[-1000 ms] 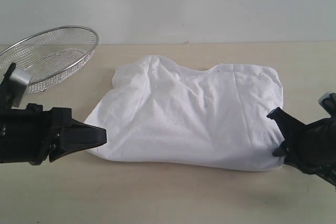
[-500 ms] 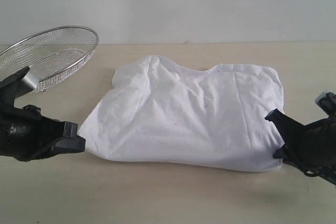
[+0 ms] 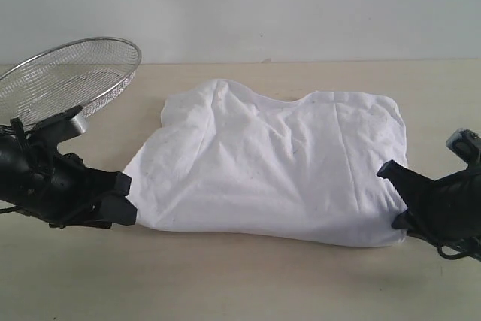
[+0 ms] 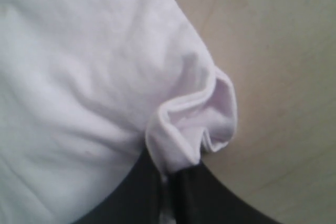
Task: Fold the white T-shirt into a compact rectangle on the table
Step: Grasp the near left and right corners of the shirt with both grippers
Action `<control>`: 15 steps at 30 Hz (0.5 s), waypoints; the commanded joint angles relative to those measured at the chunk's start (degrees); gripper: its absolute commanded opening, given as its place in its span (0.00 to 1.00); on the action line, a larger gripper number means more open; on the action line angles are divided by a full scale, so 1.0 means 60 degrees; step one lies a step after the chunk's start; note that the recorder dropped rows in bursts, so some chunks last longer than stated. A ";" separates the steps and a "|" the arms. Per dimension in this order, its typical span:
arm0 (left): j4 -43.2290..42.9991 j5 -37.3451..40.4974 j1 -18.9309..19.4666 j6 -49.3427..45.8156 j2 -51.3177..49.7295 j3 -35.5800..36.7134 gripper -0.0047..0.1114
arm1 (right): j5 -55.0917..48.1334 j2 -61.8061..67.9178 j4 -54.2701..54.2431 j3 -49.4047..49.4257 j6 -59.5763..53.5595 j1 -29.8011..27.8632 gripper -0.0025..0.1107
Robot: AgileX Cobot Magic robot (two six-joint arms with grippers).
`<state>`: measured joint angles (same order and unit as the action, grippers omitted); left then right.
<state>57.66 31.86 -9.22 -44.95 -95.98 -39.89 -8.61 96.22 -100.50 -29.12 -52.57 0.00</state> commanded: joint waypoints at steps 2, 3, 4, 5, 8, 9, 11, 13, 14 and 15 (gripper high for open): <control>0.0459 -0.0135 0.0002 0.1152 -0.0073 0.0018 0.63 | 0.0276 -0.0066 0.0092 0.0071 -0.0394 -0.0009 0.02; 0.0618 -0.0316 0.0002 0.1152 -0.0082 0.0018 0.62 | 0.0302 -0.0066 0.0092 0.0071 -0.0489 -0.0009 0.02; 0.0813 -0.0386 0.0002 0.1152 -0.0108 0.0018 0.62 | 0.0302 -0.0066 0.0092 0.0071 -0.0566 -0.0009 0.02; 0.1086 -0.0467 0.0002 0.1074 -0.0145 0.0018 0.61 | 0.0302 -0.0066 0.0092 0.0071 -0.0610 -0.0009 0.02; 0.1343 -0.0695 0.0002 0.0981 -0.0440 0.0018 0.61 | 0.0302 -0.0066 0.0092 0.0071 -0.0610 -0.0009 0.02; 0.1343 -0.0736 0.0002 0.0981 -0.0539 0.0018 0.61 | 0.0302 -0.0066 0.0092 0.0071 -0.0610 -0.0009 0.02; 0.1343 -0.0799 0.0002 0.0981 -0.0940 -0.0056 0.61 | 0.0328 -0.0066 0.0092 0.0071 -0.0592 -0.0009 0.02; 0.1388 -0.0819 0.0002 0.0887 -0.1348 -0.0330 0.61 | 0.0325 -0.0066 0.0092 0.0071 -0.0592 -0.0009 0.02; 0.1413 -0.0819 0.0002 0.0777 -0.1531 -0.0587 0.61 | 0.0289 -0.0066 0.0092 0.0071 -0.0592 -0.0009 0.02; 0.1457 -0.0819 0.0002 0.0777 -0.1619 -0.0765 0.61 | 0.0271 -0.0066 0.0092 0.0071 -0.0611 -0.0009 0.02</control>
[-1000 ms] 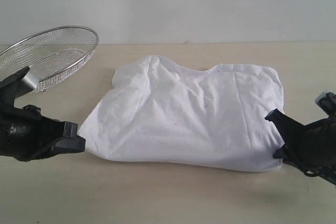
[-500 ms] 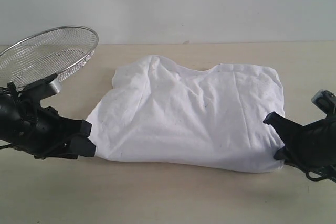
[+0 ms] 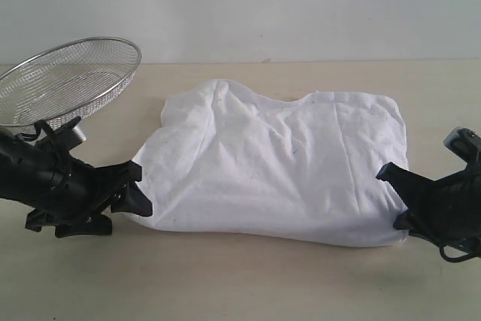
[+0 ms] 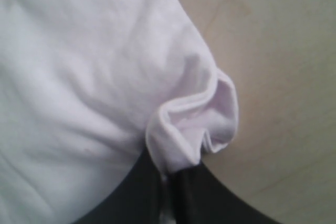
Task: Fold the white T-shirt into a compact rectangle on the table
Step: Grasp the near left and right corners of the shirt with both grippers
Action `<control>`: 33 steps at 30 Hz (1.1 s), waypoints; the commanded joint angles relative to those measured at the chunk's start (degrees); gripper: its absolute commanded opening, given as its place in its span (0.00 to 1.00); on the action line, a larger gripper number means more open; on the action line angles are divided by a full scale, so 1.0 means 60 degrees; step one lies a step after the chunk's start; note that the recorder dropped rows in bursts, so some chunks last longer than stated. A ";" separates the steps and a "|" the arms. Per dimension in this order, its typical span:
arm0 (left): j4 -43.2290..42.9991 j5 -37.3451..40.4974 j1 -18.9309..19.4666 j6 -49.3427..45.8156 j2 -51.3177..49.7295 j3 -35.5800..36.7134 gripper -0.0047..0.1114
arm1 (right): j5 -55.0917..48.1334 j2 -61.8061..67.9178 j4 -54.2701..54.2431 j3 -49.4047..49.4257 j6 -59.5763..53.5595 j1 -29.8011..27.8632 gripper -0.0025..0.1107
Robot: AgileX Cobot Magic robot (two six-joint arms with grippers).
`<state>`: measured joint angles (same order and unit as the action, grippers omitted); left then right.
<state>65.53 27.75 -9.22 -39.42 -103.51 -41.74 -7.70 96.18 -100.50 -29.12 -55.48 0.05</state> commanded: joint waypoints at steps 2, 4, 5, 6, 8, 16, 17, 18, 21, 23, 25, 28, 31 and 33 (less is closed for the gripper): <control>0.0257 -0.0083 0.0002 -0.0161 -0.0468 -0.0682 0.59 | 0.0120 -0.0059 0.0092 0.0071 -0.0127 -0.0018 0.02; 0.0257 -0.0083 0.0002 -0.0161 -0.0571 -0.0821 0.49 | 0.0141 -0.0059 0.0092 0.0071 -0.0110 -0.0018 0.02; 0.0257 -0.0083 0.0002 -0.0184 -0.0635 -0.0860 0.44 | 0.0157 -0.0059 0.0092 0.0071 -0.0110 -0.0018 0.02; 0.0257 -0.0017 0.0002 -0.0184 -0.0701 -0.0881 0.36 | 0.0174 -0.0059 0.0092 0.0071 -0.0110 -0.0018 0.02; 0.0257 -0.0020 0.0002 -0.0269 -0.0760 -0.0881 0.18 | 0.0195 -0.0059 0.0092 0.0071 -0.0110 -0.0018 0.02; -0.0101 0.0187 0.0002 -0.0251 -0.0451 -0.0479 0.08 | 0.0193 -0.0207 0.0092 0.0071 -0.0228 -0.0018 0.02; -0.0101 0.0123 0.0002 -0.0251 -0.0331 -0.0302 0.08 | 0.0171 -0.0271 0.0092 0.0071 -0.0228 -0.0018 0.02; -0.0101 0.0101 0.0002 -0.0286 -0.0228 -0.0178 0.08 | 0.0086 -0.0321 0.0092 0.0071 -0.0228 -0.0018 0.02; -0.0110 -0.0144 0.0002 -0.0357 0.0169 0.0236 0.08 | -0.0155 -0.0667 0.0092 0.0120 -0.0228 -0.0018 0.02; -0.0183 -0.0165 0.0002 -0.0357 0.0430 0.0416 0.08 | -0.0067 -0.0912 0.0092 0.0336 -0.0015 -0.0018 0.02; -0.0183 -0.0109 0.0002 -0.0357 0.0622 0.0523 0.08 | 0.0150 -0.1074 0.0092 0.0686 0.0001 -0.0018 0.02; -0.0183 0.0323 0.0002 -0.0357 0.0738 0.0560 0.08 | 0.0196 -0.1266 0.0092 0.1120 -0.0024 -0.0018 0.02; -0.0146 0.0623 0.0002 -0.0357 0.0760 0.0685 0.08 | -0.0133 -0.1474 0.0092 0.1448 -0.0070 -0.0018 0.02; -0.0146 0.0602 -0.0017 -0.0357 0.0839 0.0917 0.08 | -0.0215 -0.1645 0.0092 0.1629 -0.0053 -0.0018 0.02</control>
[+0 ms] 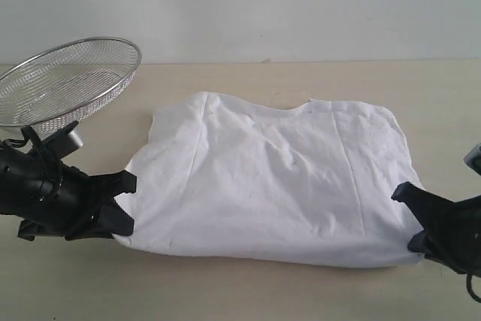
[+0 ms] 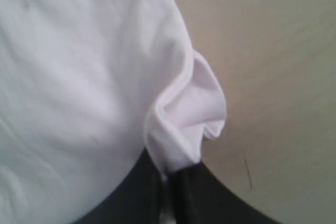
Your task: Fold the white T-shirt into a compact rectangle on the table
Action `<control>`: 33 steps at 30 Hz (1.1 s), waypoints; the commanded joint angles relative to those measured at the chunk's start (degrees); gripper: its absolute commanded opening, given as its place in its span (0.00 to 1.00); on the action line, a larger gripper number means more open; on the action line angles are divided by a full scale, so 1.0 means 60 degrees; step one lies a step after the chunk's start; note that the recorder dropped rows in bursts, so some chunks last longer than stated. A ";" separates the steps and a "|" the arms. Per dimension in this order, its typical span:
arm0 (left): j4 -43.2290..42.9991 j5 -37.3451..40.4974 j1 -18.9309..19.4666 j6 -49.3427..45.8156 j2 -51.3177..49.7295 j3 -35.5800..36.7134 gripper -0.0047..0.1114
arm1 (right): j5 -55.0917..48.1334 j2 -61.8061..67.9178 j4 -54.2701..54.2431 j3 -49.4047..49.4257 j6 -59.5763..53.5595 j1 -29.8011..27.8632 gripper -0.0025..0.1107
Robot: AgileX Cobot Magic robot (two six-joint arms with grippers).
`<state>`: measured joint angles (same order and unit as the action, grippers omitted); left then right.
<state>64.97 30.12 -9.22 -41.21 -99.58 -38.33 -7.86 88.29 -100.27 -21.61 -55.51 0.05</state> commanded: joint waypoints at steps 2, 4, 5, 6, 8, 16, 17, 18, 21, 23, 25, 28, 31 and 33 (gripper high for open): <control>-0.0001 0.0109 -0.0017 -0.0245 0.0276 0.0688 0.08 | -0.0189 -0.0572 0.0053 0.0520 -0.0047 -0.0018 0.02; 0.0222 -0.0105 -0.0017 -0.0520 0.0400 0.1037 0.08 | -0.0209 -0.0799 0.0053 0.0643 -0.0047 -0.0018 0.02; 0.0327 -0.0270 -0.0017 -0.0667 0.0486 0.1303 0.08 | -0.0288 -0.0931 0.0053 0.0728 -0.0047 -0.0018 0.02; 0.0398 -0.0313 -0.0017 -0.0751 0.0578 0.1458 0.08 | -0.0341 -0.1030 0.0053 0.0811 -0.0047 -0.0018 0.02; 0.0731 -0.0314 -0.0017 -0.1121 0.0782 0.1816 0.08 | -0.0341 -0.1279 0.0053 0.1001 -0.0029 -0.0018 0.02; 0.1549 0.0300 -0.0017 -0.2219 0.1370 0.2602 0.08 | -0.0639 -0.2252 0.0053 0.1903 0.0056 -0.0018 0.02; 0.1618 0.0341 -0.0017 -0.2268 0.1453 0.2691 0.08 | -0.0695 -0.2378 0.0053 0.2021 0.0132 -0.0018 0.02; 0.1714 0.0341 -0.0017 -0.2290 0.1507 0.2784 0.08 | -0.0744 -0.2483 0.0053 0.2137 0.0200 -0.0018 0.02; 0.1826 0.0277 -0.0017 -0.2380 0.1808 0.3141 0.08 | -0.0865 -0.2850 0.0053 0.2423 0.0312 -0.0018 0.02; 0.1850 0.0230 -0.0017 -0.2381 0.2049 0.3414 0.08 | -0.0883 -0.3055 0.0053 0.2582 0.0326 -0.0018 0.02; 0.1850 0.0208 -0.0017 -0.2381 0.2297 0.3632 0.08 | -0.0936 -0.3206 0.0053 0.2660 0.0326 -0.0018 0.02; 0.1850 0.0162 -0.0017 -0.2381 0.2597 0.3769 0.08 | -0.1021 -0.3287 0.0053 0.2713 0.0346 -0.0018 0.02; 0.1850 0.0268 -0.0017 -0.2568 0.2729 0.3769 0.08 | -0.0948 -0.3287 0.0053 0.2713 0.0279 -0.0018 0.02; 0.1850 0.0230 0.0001 -0.2605 0.2796 0.3769 0.08 | -0.0826 -0.3287 0.0053 0.2713 0.0028 -0.0018 0.02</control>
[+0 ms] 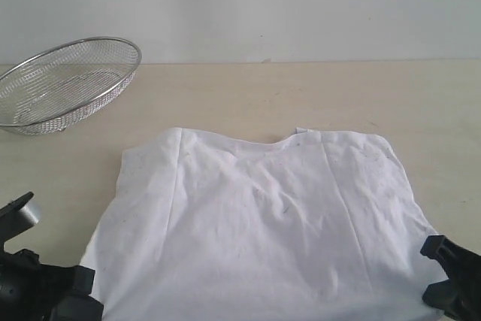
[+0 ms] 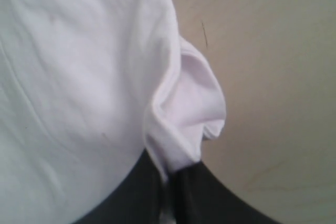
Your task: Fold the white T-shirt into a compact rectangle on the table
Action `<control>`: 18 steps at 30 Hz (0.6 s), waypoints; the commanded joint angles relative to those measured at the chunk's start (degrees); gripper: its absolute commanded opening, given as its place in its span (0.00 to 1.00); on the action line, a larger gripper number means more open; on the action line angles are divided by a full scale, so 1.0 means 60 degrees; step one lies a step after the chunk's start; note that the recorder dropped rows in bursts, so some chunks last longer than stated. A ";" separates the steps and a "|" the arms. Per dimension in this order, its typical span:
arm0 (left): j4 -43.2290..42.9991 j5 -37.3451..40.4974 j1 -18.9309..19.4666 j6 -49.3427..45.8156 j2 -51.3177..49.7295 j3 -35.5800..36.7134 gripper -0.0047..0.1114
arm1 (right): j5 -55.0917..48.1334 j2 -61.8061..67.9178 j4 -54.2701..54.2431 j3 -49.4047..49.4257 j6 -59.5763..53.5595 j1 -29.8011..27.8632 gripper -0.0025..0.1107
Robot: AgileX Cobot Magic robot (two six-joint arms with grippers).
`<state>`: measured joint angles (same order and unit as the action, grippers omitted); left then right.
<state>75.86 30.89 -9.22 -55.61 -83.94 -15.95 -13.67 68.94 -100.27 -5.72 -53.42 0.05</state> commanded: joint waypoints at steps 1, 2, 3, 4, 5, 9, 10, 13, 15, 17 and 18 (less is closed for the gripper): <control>0.0035 0.0102 0.0001 -0.0205 0.0189 0.0038 0.08 | 0.0171 -0.0062 0.0053 0.0065 -0.0427 -0.0018 0.02; 0.0035 0.0122 0.0001 -0.0205 0.0212 0.0038 0.08 | 0.0208 -0.0062 0.0053 0.0065 -0.0474 -0.0018 0.02; 0.0035 0.0167 0.0001 -0.0205 0.0258 0.0038 0.08 | 0.0241 -0.0062 0.0053 0.0065 -0.0474 -0.0018 0.02; 0.0035 0.0217 0.0001 -0.0205 0.0279 0.0038 0.08 | 0.0275 -0.0062 0.0053 0.0065 -0.0492 -0.0018 0.02; 0.0035 0.0315 0.0001 -0.0205 0.0324 0.0038 0.08 | 0.0312 -0.0062 0.0053 0.0065 -0.0486 -0.0018 0.02; -0.0052 0.0441 0.0001 -0.0471 0.0610 0.0038 0.13 | 0.0345 -0.0062 0.0053 0.0004 -0.0735 -0.0018 0.02; -0.0052 0.0526 0.0001 -0.0544 0.0680 0.0038 0.17 | 0.0345 -0.0062 0.0053 -0.0041 -0.0810 -0.0018 0.02; -0.0052 0.0532 0.0001 -0.0520 0.0936 0.0038 0.35 | 0.0261 -0.0062 0.0053 -0.0099 -0.0832 -0.0018 0.02; -0.0052 0.0519 0.0001 -0.0354 0.1046 0.0038 0.45 | 0.0221 -0.0062 0.0053 -0.0121 -0.0832 -0.0018 0.02; -0.0052 0.0519 0.0001 -0.0182 0.1155 0.0038 0.46 | 0.0242 -0.0062 0.0053 -0.0121 -0.0903 -0.0018 0.02; -0.0052 0.0519 0.0001 -0.0118 0.1240 0.0038 0.45 | 0.0252 -0.0062 0.0053 -0.0121 -0.0928 -0.0018 0.02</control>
<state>75.76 33.55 -9.22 -57.53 -77.82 -15.95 -12.24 68.83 -100.27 -6.17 -58.04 0.05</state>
